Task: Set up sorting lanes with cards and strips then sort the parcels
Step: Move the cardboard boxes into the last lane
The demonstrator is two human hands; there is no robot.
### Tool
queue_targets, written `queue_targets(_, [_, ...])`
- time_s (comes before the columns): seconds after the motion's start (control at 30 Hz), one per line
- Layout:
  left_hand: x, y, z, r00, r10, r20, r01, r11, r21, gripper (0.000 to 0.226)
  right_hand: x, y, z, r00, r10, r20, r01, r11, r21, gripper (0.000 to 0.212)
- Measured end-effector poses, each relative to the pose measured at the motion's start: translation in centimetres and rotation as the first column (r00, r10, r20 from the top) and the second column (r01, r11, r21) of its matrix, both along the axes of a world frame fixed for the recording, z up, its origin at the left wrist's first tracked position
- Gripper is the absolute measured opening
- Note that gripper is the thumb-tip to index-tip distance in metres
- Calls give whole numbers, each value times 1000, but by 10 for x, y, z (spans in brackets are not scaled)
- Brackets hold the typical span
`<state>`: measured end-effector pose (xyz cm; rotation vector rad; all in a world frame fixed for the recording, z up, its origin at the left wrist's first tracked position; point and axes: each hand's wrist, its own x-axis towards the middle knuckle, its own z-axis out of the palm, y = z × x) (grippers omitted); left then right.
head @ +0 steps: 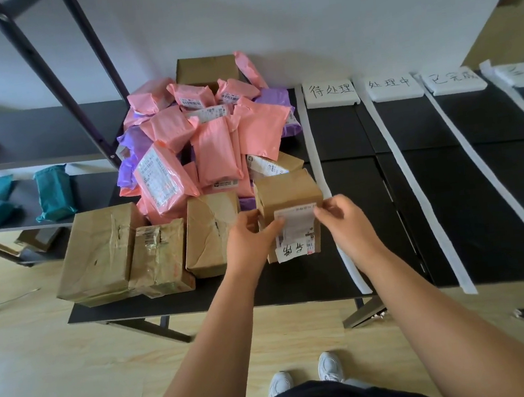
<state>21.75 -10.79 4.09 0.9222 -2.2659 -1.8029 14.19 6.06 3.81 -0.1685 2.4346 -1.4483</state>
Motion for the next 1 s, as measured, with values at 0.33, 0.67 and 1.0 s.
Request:
queue_targets(0.33, [-5, -21, 70, 936, -75, -345, 76, 997, -11, 64, -16, -19, 86, 972, -125, -199, 85, 976, -200, 19])
queue_targets(0.67, [-4, -26, 100, 899, -8, -437, 96, 979, 180, 62, -8, -22, 121, 974, -43, -220, -20, 960, -279, 24])
queue_targets(1.0, [-17, -27, 88, 919, 239, -314, -101, 912, 398, 70, -1, -30, 105, 994, 111, -6, -110, 972, -206, 52])
